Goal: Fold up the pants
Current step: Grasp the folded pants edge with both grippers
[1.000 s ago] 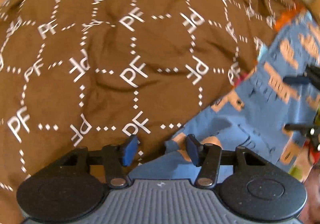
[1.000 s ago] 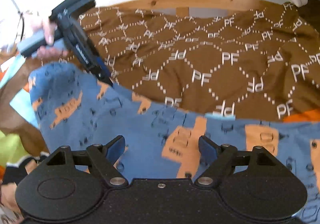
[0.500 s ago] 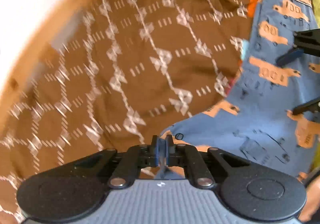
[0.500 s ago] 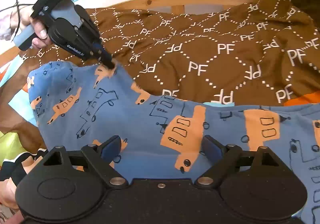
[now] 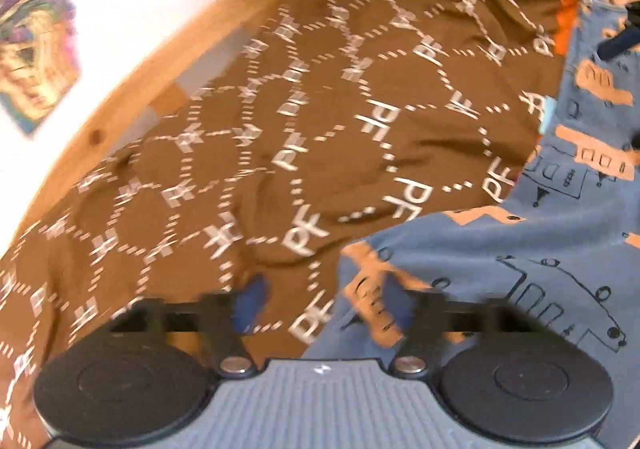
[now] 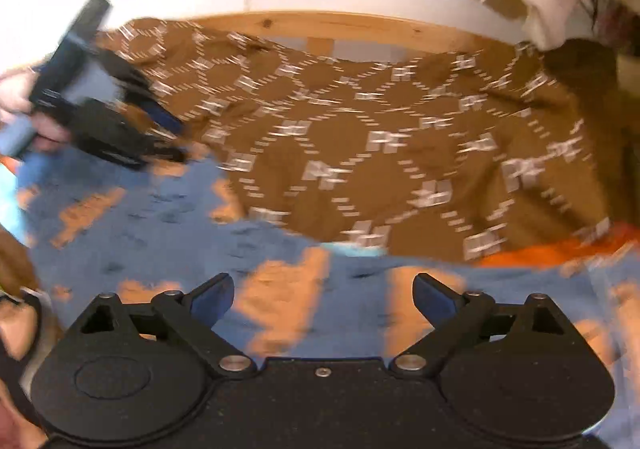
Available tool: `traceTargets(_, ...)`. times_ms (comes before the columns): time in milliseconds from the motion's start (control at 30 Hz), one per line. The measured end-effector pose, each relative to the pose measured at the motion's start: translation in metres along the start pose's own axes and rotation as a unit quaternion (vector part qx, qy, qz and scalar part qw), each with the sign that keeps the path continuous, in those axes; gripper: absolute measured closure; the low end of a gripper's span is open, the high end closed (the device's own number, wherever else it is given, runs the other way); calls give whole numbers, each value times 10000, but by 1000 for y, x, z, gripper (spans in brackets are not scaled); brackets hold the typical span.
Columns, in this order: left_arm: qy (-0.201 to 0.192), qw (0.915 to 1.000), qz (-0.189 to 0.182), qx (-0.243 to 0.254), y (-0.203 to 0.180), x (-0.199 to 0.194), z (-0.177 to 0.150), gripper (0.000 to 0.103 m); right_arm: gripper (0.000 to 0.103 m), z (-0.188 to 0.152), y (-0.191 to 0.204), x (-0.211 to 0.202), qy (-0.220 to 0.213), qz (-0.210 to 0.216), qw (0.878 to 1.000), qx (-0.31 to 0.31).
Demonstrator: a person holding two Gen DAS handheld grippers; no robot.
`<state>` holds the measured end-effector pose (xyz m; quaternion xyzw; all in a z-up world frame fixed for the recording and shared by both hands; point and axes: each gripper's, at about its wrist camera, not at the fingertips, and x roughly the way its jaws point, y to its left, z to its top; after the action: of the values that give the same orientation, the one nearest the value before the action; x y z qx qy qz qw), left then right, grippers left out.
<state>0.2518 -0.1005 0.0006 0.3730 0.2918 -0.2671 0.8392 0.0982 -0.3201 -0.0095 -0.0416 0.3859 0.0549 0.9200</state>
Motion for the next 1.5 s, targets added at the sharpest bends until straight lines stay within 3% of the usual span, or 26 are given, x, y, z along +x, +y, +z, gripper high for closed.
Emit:
traceTargets(67,-86,9998,-162,-120,4,-13,-10,17,7,7,-18,1,114,-216,9990,-367)
traceTargets(167,-106,9989,-330,-315,6,-24,-13,17,7,20,-48,4,480,-193,9945,-914)
traceTargets(267,-518,9952,-681,-470,-1,-32,3,15,8,28,-72,5,770,-375,9892,-1188)
traceTargets(367,-933,9856,-1278,-596,-22,-27,34,12,8,29,-90,-10,688,-707,9906,-944)
traceTargets(500,-1397,9670,-2108,-325,-68,-9,84,12,9,17,-106,-28,618,-741,9949,-289)
traceTargets(667,-1297,9467,-2947,-68,-111,26,130,14,11,-6,-118,-45,684,-667,9951,234)
traceTargets(767,-924,9384,-3329,-107,-121,52,142,31,12,-13,-128,-53,707,-475,9948,554)
traceTargets(833,-674,9284,-3649,-176,-125,63,143,57,13,-14,-139,-55,664,-291,9934,892)
traceTargets(867,-660,9248,-3743,-179,-126,65,143,61,13,-14,-147,-56,622,-154,9910,1178)
traceTargets(933,-688,9224,-3799,-76,-131,65,142,80,13,-14,-165,-56,546,213,9815,1825)
traceTargets(1000,-747,9278,-3655,26,-136,60,141,89,28,-14,-176,-53,475,482,9715,2271)
traceTargets(1067,-814,9332,-3497,151,-141,56,143,94,66,-14,-181,-50,507,503,9658,2494)
traceTargets(1100,-870,9364,-3391,231,-144,52,144,95,73,-14,-183,-48,563,413,9638,2573)
traceTargets(1133,-921,9388,-3307,287,-146,50,145,97,88,-15,-184,-47,585,286,9628,2621)
traceTargets(1233,-1186,9456,-2996,452,-152,34,144,98,92,-20,-179,-54,402,42,9659,2556)
traceTargets(1367,-1598,9486,-2695,443,-149,12,146,98,94,-11,-149,-73,43,-490,9849,1662)
traceTargets(1500,-1747,9558,-2351,247,-154,14,154,97,94,1,-146,-83,-171,-854,9870,1351)
